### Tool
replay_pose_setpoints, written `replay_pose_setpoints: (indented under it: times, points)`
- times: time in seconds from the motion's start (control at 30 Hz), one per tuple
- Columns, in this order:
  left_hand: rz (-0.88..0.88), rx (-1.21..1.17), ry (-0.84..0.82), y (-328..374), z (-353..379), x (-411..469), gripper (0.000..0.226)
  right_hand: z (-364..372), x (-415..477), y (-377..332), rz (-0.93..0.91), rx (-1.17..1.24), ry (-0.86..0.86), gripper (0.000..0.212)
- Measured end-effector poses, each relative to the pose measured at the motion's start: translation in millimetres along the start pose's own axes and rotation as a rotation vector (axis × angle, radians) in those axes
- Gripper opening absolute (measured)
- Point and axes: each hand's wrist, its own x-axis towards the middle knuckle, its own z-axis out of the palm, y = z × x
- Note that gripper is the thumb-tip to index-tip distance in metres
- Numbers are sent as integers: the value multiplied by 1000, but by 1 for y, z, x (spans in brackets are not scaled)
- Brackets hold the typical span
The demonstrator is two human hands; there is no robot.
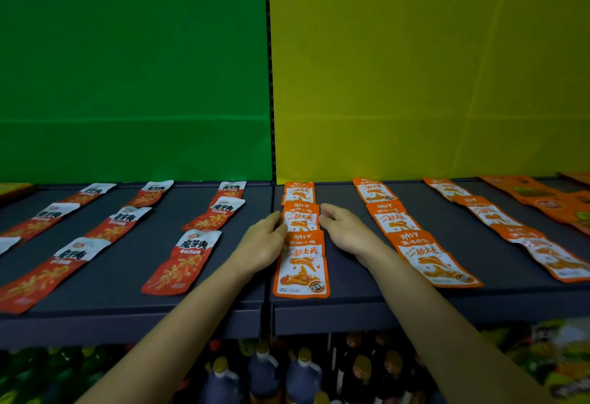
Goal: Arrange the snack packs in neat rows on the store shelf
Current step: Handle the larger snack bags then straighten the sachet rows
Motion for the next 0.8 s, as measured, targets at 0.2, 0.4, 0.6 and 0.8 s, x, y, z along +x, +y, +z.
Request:
replay_pose_setpoints:
  times: [0.2, 0.4, 0.6, 0.8]
  points:
    - [79, 285, 31, -16, 0, -33, 41, -5, -33, 16, -72, -151, -15, 48]
    - [138, 491, 65, -18, 6, -46, 46, 0, -45, 25, -177, -381, -37, 45]
    - [165, 603, 72, -21, 11, -42, 47, 1, -42, 26, -190, -476, -36, 52]
    - [287, 311, 260, -22, -9, -52, 42, 1, -46, 10, -262, -367, 43, 48]
